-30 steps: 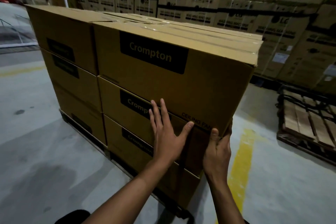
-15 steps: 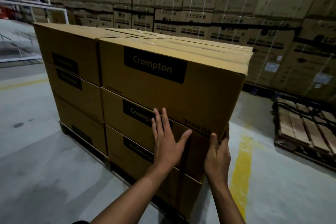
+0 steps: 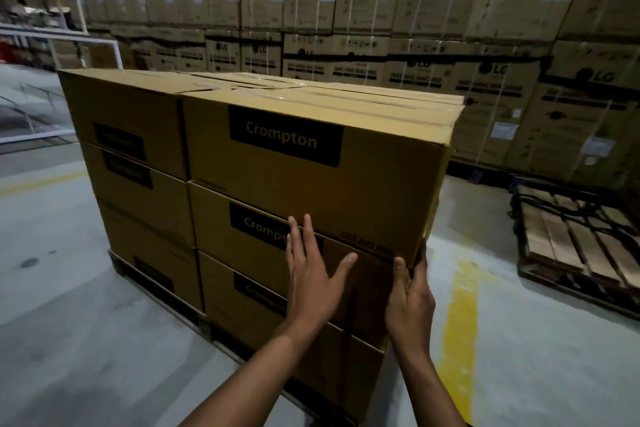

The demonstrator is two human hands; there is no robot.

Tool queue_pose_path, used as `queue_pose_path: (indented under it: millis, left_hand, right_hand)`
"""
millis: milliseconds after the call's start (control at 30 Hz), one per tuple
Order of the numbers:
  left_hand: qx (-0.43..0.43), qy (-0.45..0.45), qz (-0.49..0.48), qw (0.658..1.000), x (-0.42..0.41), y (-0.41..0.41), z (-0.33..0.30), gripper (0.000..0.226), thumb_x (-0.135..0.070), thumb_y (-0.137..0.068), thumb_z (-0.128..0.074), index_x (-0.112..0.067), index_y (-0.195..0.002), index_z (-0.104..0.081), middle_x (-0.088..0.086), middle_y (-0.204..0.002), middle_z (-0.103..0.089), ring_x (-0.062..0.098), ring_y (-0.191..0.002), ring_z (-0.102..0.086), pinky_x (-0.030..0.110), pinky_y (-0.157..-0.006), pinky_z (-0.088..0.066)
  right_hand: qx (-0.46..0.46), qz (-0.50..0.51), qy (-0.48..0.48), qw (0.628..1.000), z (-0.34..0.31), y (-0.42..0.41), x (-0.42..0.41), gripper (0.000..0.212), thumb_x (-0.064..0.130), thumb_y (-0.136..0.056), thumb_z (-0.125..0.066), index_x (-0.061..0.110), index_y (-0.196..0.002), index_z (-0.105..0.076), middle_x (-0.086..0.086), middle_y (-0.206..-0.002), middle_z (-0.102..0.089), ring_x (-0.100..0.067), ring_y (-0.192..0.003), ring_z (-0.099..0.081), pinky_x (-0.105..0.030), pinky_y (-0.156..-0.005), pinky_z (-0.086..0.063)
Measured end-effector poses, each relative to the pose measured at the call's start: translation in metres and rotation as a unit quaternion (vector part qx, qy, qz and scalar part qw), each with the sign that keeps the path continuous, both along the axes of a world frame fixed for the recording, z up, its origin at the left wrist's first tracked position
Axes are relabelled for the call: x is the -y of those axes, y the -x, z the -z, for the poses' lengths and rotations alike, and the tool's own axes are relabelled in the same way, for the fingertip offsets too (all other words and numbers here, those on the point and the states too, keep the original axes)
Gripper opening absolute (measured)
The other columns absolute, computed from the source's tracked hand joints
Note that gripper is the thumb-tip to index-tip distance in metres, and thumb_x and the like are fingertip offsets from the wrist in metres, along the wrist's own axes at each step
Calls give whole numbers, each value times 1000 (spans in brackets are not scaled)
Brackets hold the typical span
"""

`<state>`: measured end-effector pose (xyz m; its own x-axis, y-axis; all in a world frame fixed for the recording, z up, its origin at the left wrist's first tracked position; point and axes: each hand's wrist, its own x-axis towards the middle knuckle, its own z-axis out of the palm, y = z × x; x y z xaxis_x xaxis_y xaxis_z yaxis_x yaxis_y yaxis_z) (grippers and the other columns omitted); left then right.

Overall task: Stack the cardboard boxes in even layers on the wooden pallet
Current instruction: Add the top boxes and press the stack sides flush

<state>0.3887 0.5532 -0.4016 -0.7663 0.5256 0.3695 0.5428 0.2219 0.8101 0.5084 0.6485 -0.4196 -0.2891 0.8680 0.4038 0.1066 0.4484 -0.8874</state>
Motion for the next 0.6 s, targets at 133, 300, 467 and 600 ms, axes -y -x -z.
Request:
queue_pose_path:
  millis: [133,300,467,600]
  left_hand:
    - [-2,4,-1,1000,0,-2,1,109,-74,-89,-58,-43,-161,17,-19,-166,33,20,-158,16,48,-123,-17]
    - [2,4,0,1000,-2,-4,6,109,-73,-88,-59,-43,-162,16,-21,-166,31,18,-159,15,49,-122,-20]
    - [4,8,-5,1000,-5,-8,10,110,-73,-88,-59,-42,-162,16,-20,-167,30,20,-159,13,51,-123,-19]
    - [1,13,-19,1000,-8,-7,14,110,-75,-87,-58,-44,-161,18,-20,-167,30,20,-159,12,56,-125,-20]
  right_hand:
    - [1,4,-13,1000,0,-2,0,73,81,-95,-31,47,-159,-20,5,-152,-53,-17,-136,-53,-49,-108,-50]
    - [7,13,-17,1000,2,-4,-4,67,75,-99,-35,47,-159,-23,5,-146,-58,-17,-130,-57,-42,-101,-53]
    - [-14,11,-17,1000,2,-5,-4,68,73,-99,-38,48,-159,-22,5,-154,-50,-17,-138,-49,-44,-109,-49]
    - [-27,14,-13,999,1,-5,-5,70,69,-99,-42,39,-160,-26,3,-159,-42,-18,-142,-44,-50,-111,-47]
